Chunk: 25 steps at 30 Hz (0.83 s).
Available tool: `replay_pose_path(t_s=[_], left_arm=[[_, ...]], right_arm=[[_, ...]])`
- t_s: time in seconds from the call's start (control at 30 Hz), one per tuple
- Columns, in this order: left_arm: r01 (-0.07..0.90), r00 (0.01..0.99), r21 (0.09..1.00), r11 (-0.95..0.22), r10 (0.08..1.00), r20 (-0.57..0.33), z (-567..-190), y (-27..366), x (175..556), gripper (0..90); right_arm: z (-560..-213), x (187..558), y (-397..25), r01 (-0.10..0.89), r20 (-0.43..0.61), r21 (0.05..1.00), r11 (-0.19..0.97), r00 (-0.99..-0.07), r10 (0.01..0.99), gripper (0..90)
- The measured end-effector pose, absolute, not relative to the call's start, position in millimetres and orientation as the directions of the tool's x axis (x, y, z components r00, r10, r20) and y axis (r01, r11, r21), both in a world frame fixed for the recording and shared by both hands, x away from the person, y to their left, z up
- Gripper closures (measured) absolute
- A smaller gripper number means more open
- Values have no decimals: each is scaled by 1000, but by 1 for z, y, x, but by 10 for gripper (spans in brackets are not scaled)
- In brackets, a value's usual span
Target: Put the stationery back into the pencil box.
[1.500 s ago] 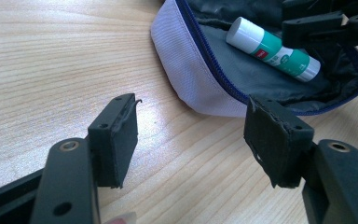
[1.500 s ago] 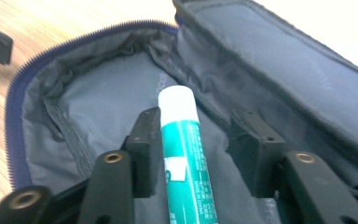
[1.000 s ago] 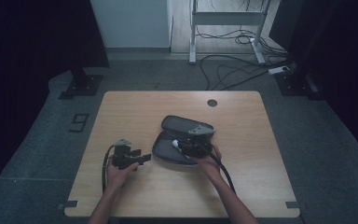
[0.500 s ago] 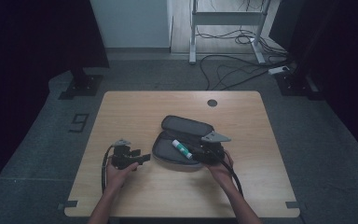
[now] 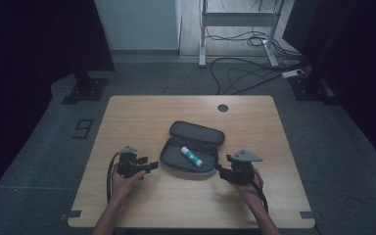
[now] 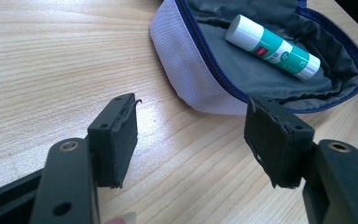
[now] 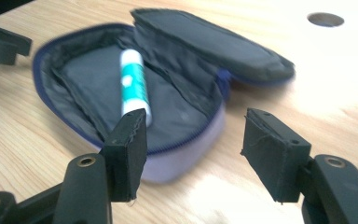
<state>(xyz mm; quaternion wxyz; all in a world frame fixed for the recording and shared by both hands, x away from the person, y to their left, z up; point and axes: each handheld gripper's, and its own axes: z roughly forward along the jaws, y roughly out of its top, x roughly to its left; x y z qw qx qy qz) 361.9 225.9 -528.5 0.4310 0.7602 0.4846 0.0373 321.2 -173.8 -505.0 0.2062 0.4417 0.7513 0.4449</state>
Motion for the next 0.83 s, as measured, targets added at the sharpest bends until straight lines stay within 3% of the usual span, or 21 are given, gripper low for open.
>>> replay_pose_path(t_s=[0.43,0.83], left_arm=[[708,525,689,-159,770,-362,-529,226,362,351],[703,524,695,-152,771,-362,-528,228,362,351]], right_arm=[[-538,306,-226,551,120,819,159,-435,892,385],[-542,307,-231,567,114,806,169,-430,896,361]])
